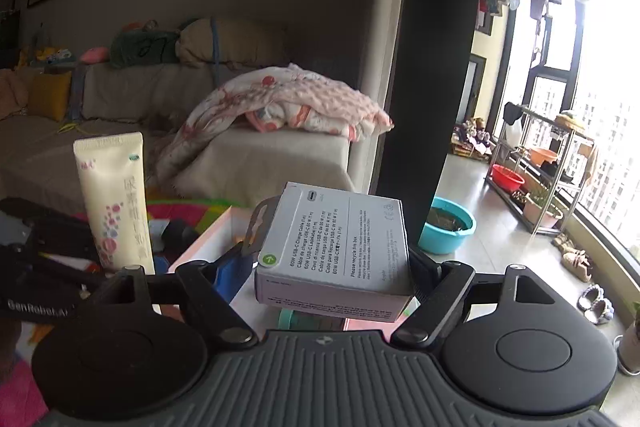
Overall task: Organize rigid objects
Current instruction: 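Lower the charger box and cream tube into the pink box and open both tools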
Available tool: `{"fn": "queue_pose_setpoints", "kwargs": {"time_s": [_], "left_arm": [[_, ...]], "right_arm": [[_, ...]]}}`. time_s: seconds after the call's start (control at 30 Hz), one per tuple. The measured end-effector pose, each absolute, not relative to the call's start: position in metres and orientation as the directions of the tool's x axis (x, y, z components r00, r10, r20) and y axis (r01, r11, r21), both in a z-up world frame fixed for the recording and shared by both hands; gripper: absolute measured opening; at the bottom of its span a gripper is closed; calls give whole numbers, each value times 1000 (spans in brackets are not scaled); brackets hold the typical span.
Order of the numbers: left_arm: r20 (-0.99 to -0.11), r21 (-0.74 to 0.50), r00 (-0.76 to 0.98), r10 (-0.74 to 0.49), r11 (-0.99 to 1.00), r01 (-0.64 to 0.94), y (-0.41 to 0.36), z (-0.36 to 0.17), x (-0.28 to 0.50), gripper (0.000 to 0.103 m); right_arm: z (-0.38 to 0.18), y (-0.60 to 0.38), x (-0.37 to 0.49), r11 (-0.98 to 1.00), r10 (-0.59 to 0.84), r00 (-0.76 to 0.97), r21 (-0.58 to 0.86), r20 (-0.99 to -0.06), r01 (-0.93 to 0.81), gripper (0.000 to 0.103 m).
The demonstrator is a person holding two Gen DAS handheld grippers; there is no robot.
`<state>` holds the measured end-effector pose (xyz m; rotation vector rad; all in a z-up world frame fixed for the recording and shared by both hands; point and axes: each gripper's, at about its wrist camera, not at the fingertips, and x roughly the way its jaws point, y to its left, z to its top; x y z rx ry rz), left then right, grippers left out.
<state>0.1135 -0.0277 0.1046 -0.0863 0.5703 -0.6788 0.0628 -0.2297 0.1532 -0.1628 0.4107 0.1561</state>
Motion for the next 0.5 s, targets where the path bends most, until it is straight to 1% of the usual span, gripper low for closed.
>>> {"fn": "queue_pose_setpoints", "kwargs": {"time_s": [0.07,0.13,0.17,0.23,0.33,0.4,0.5], "left_arm": [[-530,-295,618,-580,810,507,-33,94,148,30],[-589,-293,604,-537,838,460,-37,77,173,31],[-595,-287,605,-528,844,453,-37,70,176,31],[-561,-288,626,-541,837,465,-31,63,170,31],[-498,-297,678,-540,841,451,-14,63,147,31],[-476,-270,723,-500,866,421,0,63,129,31],[-474,-234,768,-430,903,361,23,59,99,31]], "right_arm": [[156,-222,100,975,118,910,-128,-398,-183,85],[148,-218,131,973,109,888,-134,-447,-187,86],[141,-218,140,976,90,876,-133,-473,-173,86],[125,-224,138,982,77,864,-111,-497,-152,86],[96,-232,108,984,72,860,-103,-505,-143,87],[77,-235,85,985,77,855,-94,-513,-145,89],[51,-232,58,980,115,811,-68,-574,-187,89]]}}
